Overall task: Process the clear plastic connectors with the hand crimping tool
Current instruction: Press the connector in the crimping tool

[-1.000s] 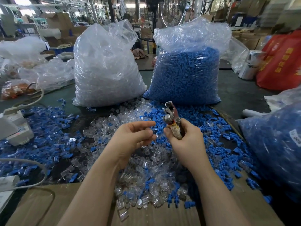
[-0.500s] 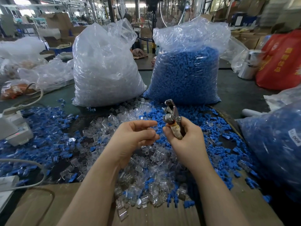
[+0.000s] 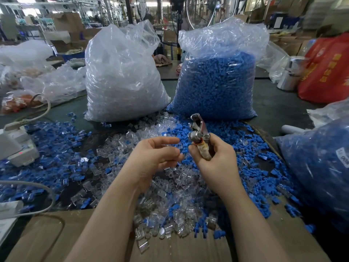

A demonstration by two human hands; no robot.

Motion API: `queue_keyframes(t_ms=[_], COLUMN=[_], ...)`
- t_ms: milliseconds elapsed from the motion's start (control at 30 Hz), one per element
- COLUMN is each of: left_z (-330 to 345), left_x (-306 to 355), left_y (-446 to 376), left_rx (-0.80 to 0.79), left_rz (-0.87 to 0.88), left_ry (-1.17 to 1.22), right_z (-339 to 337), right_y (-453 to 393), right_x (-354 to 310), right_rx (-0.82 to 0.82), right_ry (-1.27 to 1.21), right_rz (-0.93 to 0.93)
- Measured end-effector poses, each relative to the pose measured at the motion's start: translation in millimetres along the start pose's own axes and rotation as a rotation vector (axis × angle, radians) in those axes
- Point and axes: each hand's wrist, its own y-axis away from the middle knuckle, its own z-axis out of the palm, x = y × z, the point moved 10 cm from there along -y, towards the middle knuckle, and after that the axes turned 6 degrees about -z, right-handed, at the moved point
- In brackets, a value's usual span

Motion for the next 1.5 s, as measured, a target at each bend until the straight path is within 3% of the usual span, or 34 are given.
queue_keyframes(t_ms=[367, 533, 733, 933, 1500], left_z=[14, 13, 18, 12, 14], left_x=[0, 2, 4, 14, 14], left_y=[2, 1, 2, 2, 4], left_rx=[-0.124, -0.053, -0.119, 0.027, 0.124], left_rz=[0.021, 0.081, 0.113, 0.223, 0.255], left_ry=[0.000, -0.122, -0.097, -0.055, -0.009], right_z=[2, 1, 2, 1, -4], right_y=[1, 1, 0, -1, -1], right_x=[4, 5, 5, 1, -1], right_rx=[-0.005, 0.006, 0.020, 0.037, 0.094], right_ry=[-0.006, -0.047, -0.097, -0.183, -0.163], right_rz=[0.042, 0.056, 0.072, 0.070, 0.066])
